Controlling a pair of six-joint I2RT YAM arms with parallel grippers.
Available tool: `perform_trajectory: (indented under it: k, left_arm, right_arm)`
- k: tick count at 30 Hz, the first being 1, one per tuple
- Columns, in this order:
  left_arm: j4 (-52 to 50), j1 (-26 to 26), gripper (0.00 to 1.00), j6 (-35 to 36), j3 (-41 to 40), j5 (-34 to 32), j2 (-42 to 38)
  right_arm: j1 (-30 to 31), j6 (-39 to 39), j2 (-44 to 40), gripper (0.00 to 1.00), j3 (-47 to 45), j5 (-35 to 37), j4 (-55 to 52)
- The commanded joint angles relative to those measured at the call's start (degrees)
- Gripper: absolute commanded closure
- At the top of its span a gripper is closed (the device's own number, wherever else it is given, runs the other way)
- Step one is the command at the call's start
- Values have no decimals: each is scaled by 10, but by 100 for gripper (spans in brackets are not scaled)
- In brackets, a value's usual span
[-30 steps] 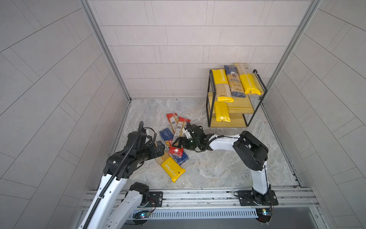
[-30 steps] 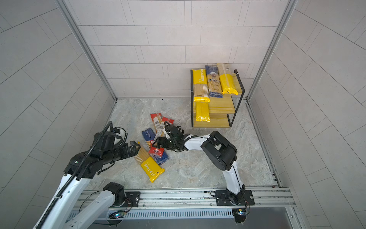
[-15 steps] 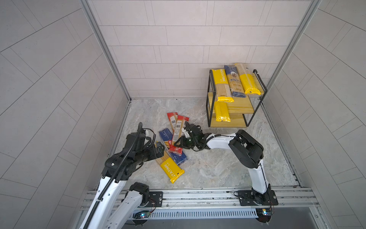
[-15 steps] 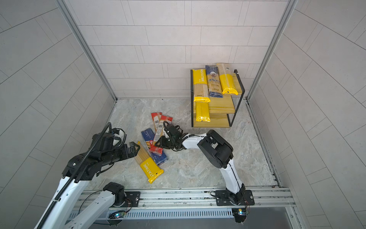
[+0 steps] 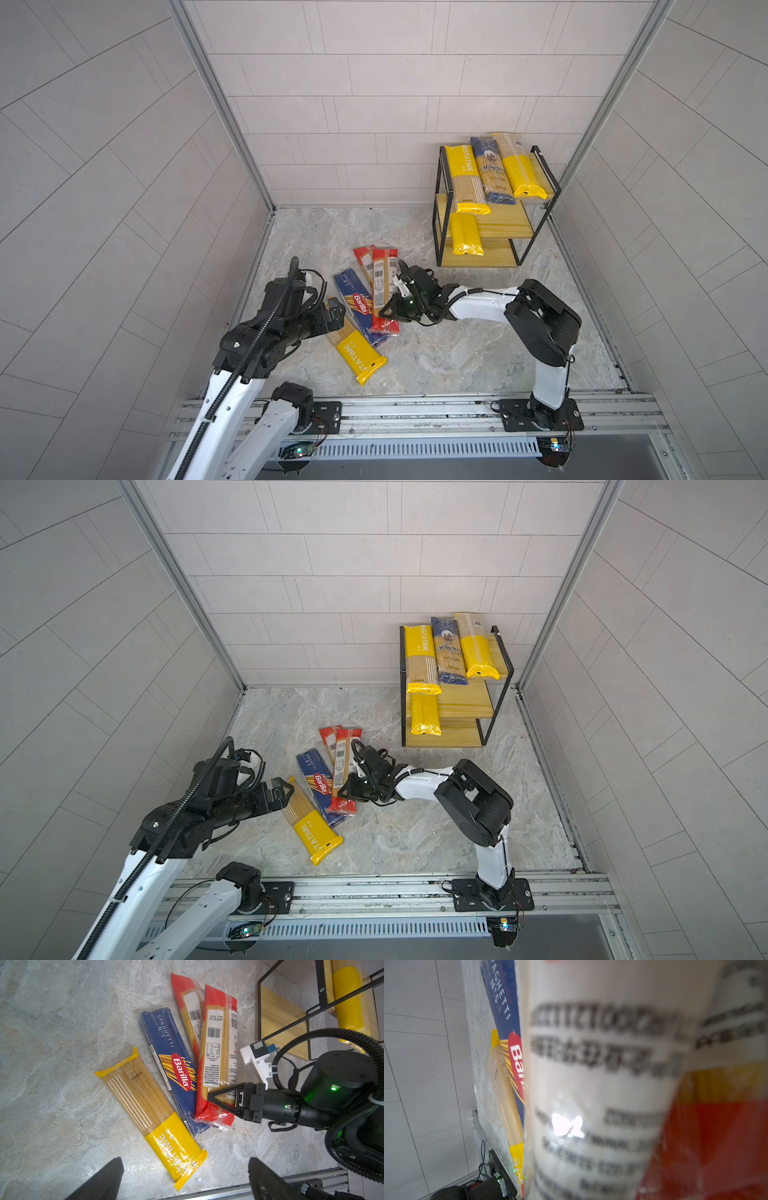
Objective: Arrange pasta packages on shelves
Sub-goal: Move the pasta bags to the center of the table, then pick up the pasta bag.
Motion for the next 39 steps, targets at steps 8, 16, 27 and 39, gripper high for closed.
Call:
perform_trajectory:
  k: [8, 16, 27, 39]
  left_arm:
    - [-10, 5, 0, -8, 18, 1, -4]
    - [-10, 4, 0, -18, 11, 4, -9]
    - [-12, 5, 0, -20, 4, 9, -16]
    - [-14, 4, 0, -22, 12, 6, -21]
  right_arm:
    - [-4, -70, -108, 86, -56, 46, -83]
    - [-12, -54, -129, 66, -132, 51, -66]
    - [-12, -31, -146, 83, -182, 38, -26]
    - [-55, -14, -277, 100, -234, -19, -22]
